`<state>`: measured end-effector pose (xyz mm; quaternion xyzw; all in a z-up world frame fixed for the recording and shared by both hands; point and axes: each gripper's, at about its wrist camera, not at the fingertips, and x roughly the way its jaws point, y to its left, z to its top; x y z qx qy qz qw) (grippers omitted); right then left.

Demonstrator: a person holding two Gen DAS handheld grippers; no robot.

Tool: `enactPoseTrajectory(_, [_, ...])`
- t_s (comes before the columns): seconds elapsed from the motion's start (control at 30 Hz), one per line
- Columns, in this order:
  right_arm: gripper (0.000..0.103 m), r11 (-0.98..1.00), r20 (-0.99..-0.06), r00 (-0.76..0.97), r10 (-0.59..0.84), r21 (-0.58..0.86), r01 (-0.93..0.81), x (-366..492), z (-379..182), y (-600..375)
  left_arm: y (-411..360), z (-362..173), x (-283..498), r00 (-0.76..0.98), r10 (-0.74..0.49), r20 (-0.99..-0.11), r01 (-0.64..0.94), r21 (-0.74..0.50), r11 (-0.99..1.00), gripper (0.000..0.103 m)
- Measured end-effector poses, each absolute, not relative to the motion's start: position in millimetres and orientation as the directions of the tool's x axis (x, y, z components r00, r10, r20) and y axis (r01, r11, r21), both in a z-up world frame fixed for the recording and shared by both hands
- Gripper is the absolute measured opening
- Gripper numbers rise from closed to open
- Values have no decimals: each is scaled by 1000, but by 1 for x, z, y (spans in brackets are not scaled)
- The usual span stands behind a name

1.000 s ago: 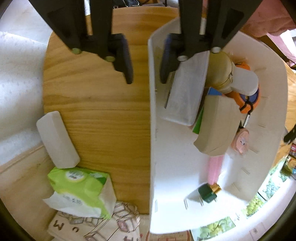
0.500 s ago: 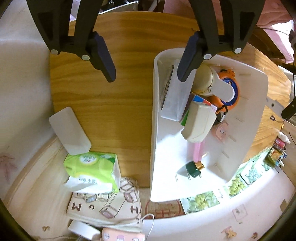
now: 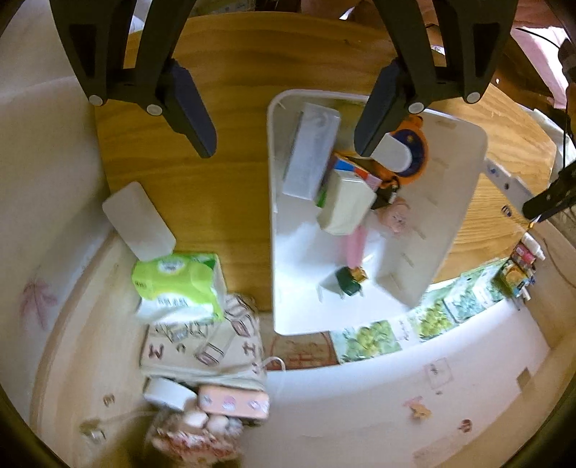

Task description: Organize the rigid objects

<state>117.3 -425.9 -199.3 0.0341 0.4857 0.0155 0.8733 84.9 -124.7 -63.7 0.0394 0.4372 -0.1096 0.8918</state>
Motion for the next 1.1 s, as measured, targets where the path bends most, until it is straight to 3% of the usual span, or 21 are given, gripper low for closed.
enactPoseTrajectory(0.4, [82,987,-764,627,154,148,-61,115,-176,-394,-165,-61,104,524,-325,-787,350,-149,925,60])
enactPoseTrajectory(0.6, [83,981,-776,608,169,193,-26,122,-176,-383,-176,-69,109,451,-370,-812,348,-222,911,61])
enactPoseTrajectory(0.67, [83,979,-787,591,175,203,-20,125,-177,-378,-174,-68,109,442,-398,-804,337,-262,904,65])
enactPoseTrajectory(0.73, [85,978,-791,587,174,207,-10,126,-177,-375,-169,-62,109,468,-412,-781,329,-279,902,86])
enactPoseTrajectory(0.93, [89,981,-777,607,166,195,-20,131,-166,-356,-143,-42,114,553,-372,-745,276,-258,926,89])
enactPoseTrajectory(1.1, [102,983,-747,643,171,176,-57,132,-150,-333,-109,-40,111,577,-301,-759,159,-258,953,89])
